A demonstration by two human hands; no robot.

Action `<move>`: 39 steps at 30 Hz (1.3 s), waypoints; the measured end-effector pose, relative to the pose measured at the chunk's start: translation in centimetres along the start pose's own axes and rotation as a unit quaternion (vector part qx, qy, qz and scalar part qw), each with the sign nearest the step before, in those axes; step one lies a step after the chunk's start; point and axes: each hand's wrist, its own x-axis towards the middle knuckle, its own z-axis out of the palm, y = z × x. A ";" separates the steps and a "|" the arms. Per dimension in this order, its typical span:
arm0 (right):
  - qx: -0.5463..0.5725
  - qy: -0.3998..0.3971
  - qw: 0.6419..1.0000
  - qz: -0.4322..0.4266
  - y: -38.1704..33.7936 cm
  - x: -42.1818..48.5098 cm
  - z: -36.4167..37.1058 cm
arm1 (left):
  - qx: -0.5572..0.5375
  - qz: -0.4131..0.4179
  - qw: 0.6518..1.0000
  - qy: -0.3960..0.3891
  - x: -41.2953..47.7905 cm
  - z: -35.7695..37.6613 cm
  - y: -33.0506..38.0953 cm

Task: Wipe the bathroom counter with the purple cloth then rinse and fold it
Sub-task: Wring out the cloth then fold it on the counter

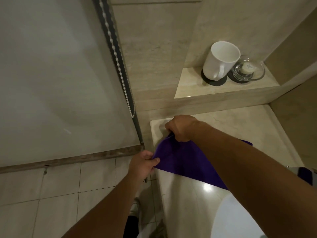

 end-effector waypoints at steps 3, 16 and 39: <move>-0.015 0.017 1.000 -0.002 0.0 -1.3 -1.3 | 0.047 0.023 0.999 -0.008 -0.3 -0.4 0.8; 0.107 0.082 0.986 0.096 2.3 -12.9 -7.1 | 0.176 0.214 0.961 -0.001 -4.2 -3.1 12.6; 0.143 0.098 0.960 0.221 5.7 -29.0 -13.6 | 0.402 0.396 0.813 -0.145 -15.4 -1.3 30.7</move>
